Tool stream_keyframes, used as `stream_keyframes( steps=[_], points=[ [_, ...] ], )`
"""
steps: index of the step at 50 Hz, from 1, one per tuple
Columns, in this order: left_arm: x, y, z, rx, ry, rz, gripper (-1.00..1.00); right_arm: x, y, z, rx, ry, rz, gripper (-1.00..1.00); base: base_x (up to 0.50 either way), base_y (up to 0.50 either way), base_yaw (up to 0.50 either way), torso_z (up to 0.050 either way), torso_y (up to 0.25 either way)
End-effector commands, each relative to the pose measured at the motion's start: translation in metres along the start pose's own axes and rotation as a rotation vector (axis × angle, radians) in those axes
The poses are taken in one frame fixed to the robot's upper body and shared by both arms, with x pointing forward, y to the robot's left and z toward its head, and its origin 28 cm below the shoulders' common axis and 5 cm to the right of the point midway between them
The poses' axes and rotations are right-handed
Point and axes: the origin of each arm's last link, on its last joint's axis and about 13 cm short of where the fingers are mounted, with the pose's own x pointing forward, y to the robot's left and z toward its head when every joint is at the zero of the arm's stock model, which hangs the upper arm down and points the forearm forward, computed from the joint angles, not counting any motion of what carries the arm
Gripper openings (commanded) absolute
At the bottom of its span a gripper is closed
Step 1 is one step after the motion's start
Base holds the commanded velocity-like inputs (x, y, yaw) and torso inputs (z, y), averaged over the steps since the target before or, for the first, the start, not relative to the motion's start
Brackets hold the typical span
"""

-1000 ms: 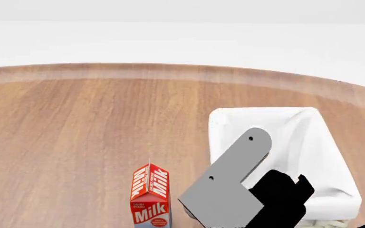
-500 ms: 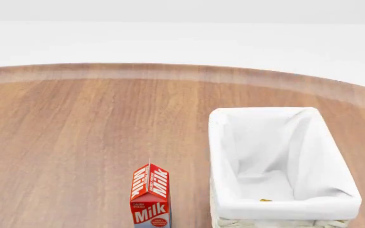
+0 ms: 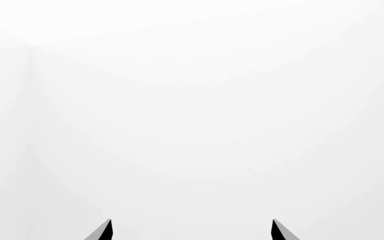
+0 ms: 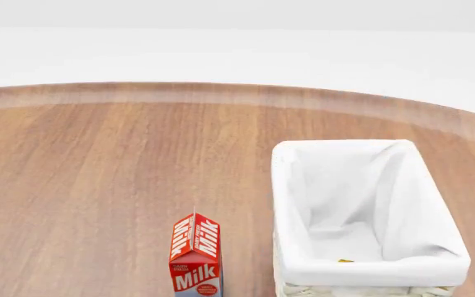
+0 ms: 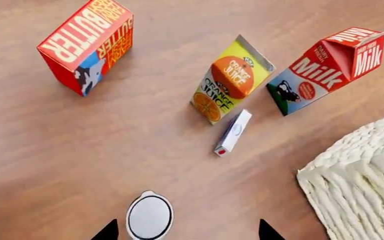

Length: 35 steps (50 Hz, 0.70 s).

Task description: Pick up the alphabet soup and the tomato sauce, and put them in the basket.

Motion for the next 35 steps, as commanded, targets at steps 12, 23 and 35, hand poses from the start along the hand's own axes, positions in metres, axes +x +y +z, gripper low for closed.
stream_keyframes(
  steps=[12,23,35],
  points=[
    [-0.001,0.0,-0.001,-0.001,0.001,0.003,1.0,0.01,0.014,-0.003,0.169,-0.052,0.043,1.0,0.0,0.0,0.0,0.0,0.0],
    [-0.001,0.001,-0.001,-0.001,0.002,0.004,1.0,0.026,0.013,-0.012,0.214,-0.034,0.04,1.0,0.0,0.0,0.0,0.0,0.0],
    [-0.002,0.001,-0.001,-0.001,0.003,0.005,1.0,0.043,0.016,-0.023,0.22,-0.001,0.032,1.0,0.0,0.0,0.0,0.0,0.0]
  ],
)
